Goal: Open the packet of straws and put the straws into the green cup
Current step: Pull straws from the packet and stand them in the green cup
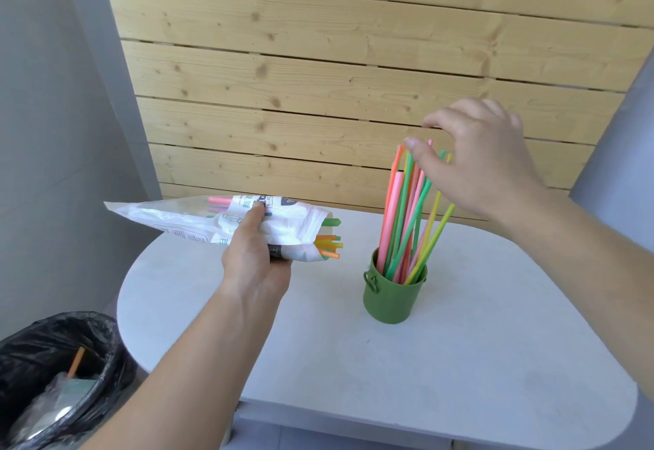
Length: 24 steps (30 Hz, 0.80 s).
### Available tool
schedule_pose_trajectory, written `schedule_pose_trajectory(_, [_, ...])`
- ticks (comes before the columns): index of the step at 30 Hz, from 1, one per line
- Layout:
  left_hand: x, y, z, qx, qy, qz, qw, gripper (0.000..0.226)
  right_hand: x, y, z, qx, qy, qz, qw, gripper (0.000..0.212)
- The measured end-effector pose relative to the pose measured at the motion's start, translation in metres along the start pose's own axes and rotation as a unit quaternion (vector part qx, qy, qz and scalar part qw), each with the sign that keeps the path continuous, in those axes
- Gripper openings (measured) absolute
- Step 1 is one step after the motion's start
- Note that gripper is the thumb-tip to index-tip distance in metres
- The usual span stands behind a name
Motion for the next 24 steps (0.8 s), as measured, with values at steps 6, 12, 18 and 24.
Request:
schedule_pose_trajectory(6, [0.009, -0.012, -0.009, -0.012, -0.031, 0.036, 0.999, 0.040, 0.073, -0.016, 0.037, -0.294, -0.141, 0.057, 0.944, 0.048])
schedule_pose_trajectory(12, [0.032, -0.035, -0.025, -0.079, -0.126, 0.101, 0.984, 0.037, 0.152, -0.111, 0.061, -0.543, -0.523, 0.275, 0.597, 0.065])
schedule_pose_trajectory(18, [0.043, -0.045, -0.028, -0.142, -0.179, 0.138, 0.964, 0.051, 0.156, -0.116, 0.069, -0.610, -0.565, 0.242, 0.500, 0.053])
schedule_pose_trajectory(24, [0.031, -0.029, -0.018, -0.097, -0.121, 0.070, 0.985, 0.040, 0.147, -0.114, 0.063, -0.583, -0.515, 0.234, 0.583, 0.030])
Point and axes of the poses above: each hand's wrist, its own x-axis away from the middle knuckle, its own y-axis out of the back of the hand, z = x × y, the point moved 8 cm from there along -x, towards the middle knuckle, and after that the axes turned 3 degrees about -y, right-handed, at the moved point
